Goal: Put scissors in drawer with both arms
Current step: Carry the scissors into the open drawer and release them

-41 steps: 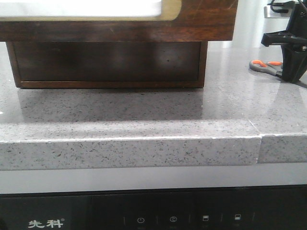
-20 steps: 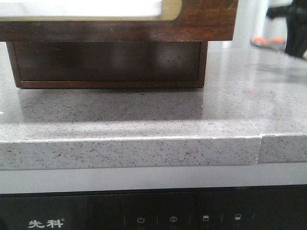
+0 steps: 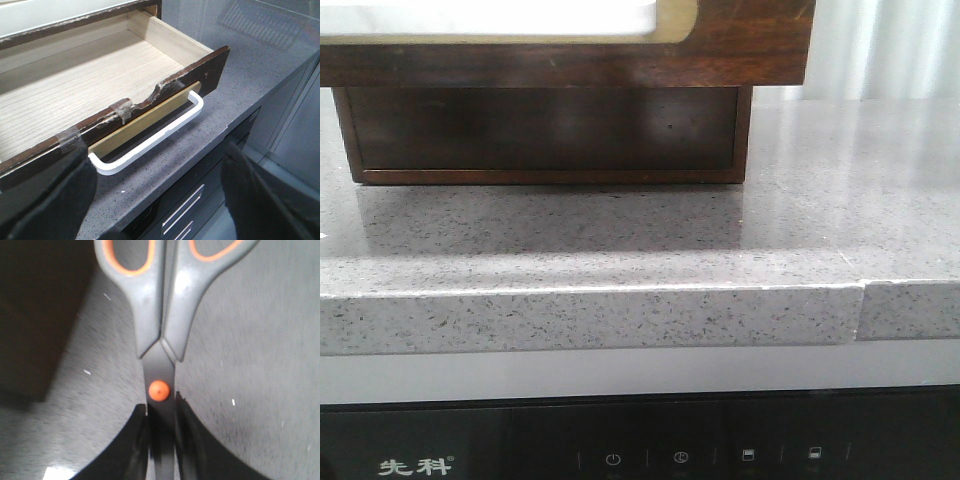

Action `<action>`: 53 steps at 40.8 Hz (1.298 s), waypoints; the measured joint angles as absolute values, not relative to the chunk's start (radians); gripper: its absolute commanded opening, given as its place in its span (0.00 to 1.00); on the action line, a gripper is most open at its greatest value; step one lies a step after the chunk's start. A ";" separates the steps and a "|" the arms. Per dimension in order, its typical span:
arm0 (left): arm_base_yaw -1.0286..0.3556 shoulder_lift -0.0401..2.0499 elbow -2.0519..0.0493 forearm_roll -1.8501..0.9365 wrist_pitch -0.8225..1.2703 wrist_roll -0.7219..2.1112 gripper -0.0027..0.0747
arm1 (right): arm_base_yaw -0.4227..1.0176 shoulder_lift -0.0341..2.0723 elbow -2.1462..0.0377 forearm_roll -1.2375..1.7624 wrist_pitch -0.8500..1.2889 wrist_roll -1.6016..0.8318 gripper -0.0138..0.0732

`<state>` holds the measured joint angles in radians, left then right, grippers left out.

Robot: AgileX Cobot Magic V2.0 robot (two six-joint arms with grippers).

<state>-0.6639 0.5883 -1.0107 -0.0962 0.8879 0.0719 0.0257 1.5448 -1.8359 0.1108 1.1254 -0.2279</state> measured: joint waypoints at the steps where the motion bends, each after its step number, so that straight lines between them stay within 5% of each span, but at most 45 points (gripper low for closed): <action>1: -0.664 0.588 -1.011 -0.096 0.888 0.072 0.70 | 0.031 1.530 -1.836 0.111 1.122 -0.234 0.22; 13: -0.664 0.588 -1.011 -0.096 0.888 0.072 0.70 | 0.208 1.389 -1.839 0.188 1.077 -0.396 0.22; 32: -0.664 0.588 -1.011 -0.096 0.888 0.072 0.70 | 0.539 1.497 -1.913 0.297 1.063 -0.744 0.22; 53: -0.664 0.588 -1.011 -0.096 0.888 0.070 0.70 | 0.598 1.713 -1.913 0.223 1.067 -0.869 0.22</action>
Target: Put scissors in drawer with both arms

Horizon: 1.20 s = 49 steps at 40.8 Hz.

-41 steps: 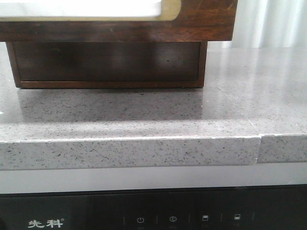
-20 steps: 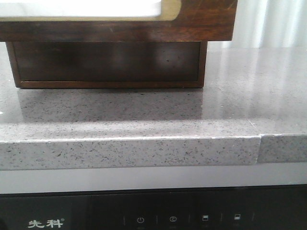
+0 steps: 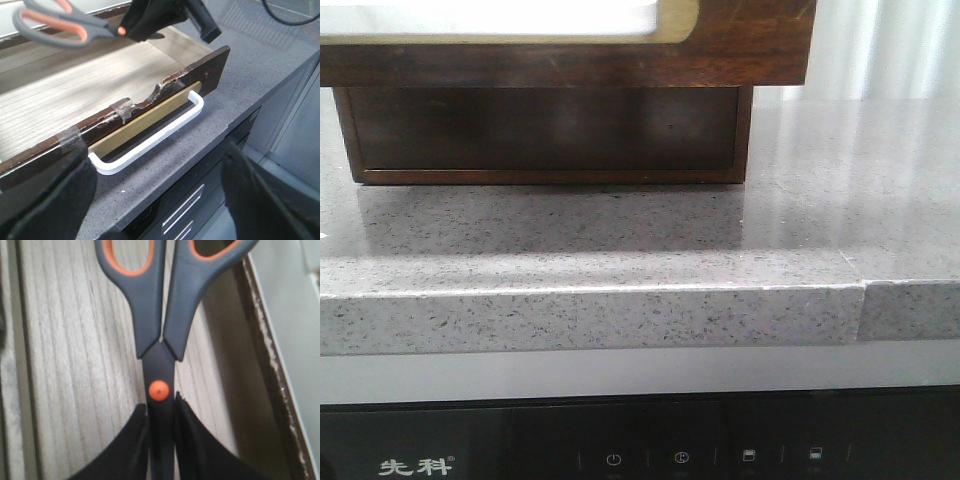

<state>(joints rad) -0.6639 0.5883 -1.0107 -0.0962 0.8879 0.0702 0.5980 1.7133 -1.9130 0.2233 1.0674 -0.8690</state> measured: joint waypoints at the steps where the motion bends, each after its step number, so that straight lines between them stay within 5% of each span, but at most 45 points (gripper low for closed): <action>1: -0.664 0.588 -1.011 -0.096 0.888 0.070 0.70 | 0.598 1.722 -1.913 0.211 1.072 -0.869 0.22; 19: -0.664 0.588 -1.011 -0.096 0.888 0.070 0.70 | 0.598 1.801 -1.919 0.114 1.138 -0.873 0.24; 30: -0.664 0.588 -1.011 -0.096 0.888 0.070 0.70 | 0.602 1.805 -1.921 0.106 1.142 -0.869 0.52; 49: -0.664 0.588 -1.011 -0.096 0.888 0.070 0.70 | 0.604 1.798 -1.921 0.093 1.136 -0.827 0.52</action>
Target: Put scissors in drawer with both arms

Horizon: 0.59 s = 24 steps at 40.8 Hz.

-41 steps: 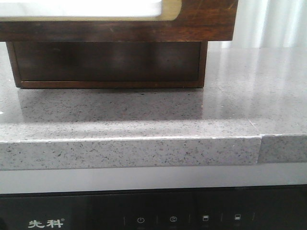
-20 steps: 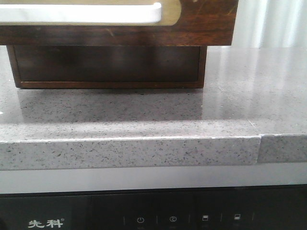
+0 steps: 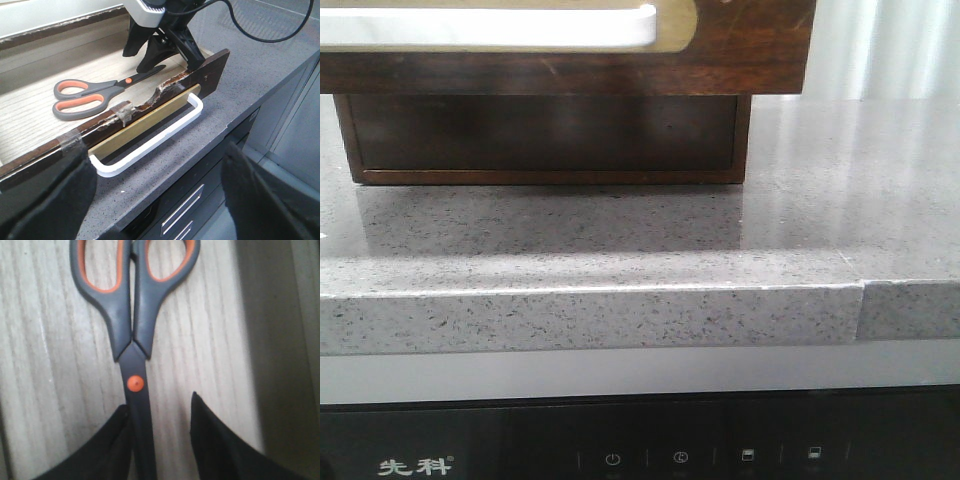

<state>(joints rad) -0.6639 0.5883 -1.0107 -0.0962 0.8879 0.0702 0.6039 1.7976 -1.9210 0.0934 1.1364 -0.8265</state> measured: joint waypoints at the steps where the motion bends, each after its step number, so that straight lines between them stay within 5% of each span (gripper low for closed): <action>1: -0.664 0.588 -1.011 -0.096 0.888 0.070 0.70 | 0.604 1.795 -1.921 0.089 1.131 -0.815 0.52; 24: -0.664 0.588 -1.011 -0.096 0.888 0.070 0.70 | 0.598 1.496 -1.843 0.071 1.081 -0.297 0.52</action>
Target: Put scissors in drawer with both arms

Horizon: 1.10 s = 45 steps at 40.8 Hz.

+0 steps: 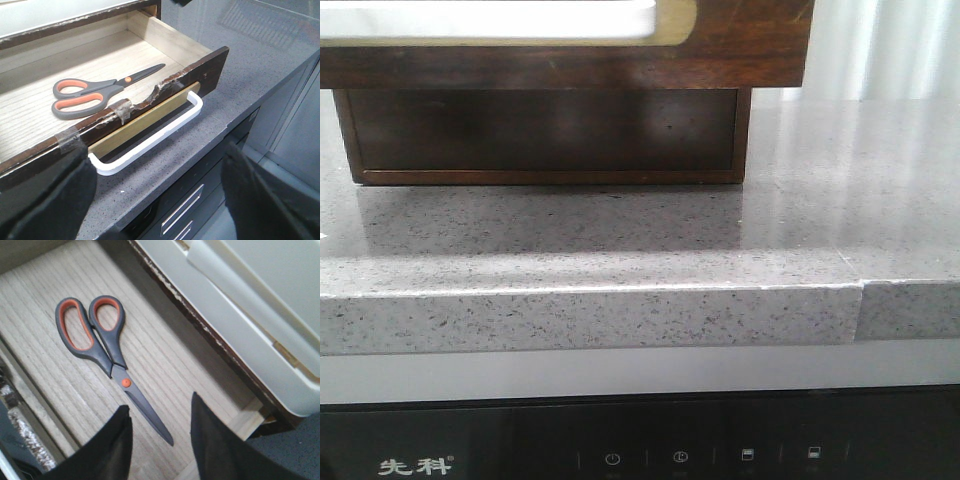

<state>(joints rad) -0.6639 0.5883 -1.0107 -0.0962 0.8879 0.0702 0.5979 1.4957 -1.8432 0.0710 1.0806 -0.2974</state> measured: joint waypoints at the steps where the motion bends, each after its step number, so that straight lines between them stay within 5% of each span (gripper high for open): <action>1: -0.664 0.588 -1.011 -0.096 0.888 0.070 0.70 | 0.596 1.477 -1.821 0.071 1.067 -0.292 0.52; 27: -0.664 0.588 -1.011 -0.096 0.888 0.070 0.70 | 0.596 0.885 -1.176 0.099 0.903 -0.168 0.52; 45: -0.664 0.588 -1.011 -0.096 0.888 0.070 0.70 | 0.596 0.619 -0.961 0.101 0.902 -0.165 0.52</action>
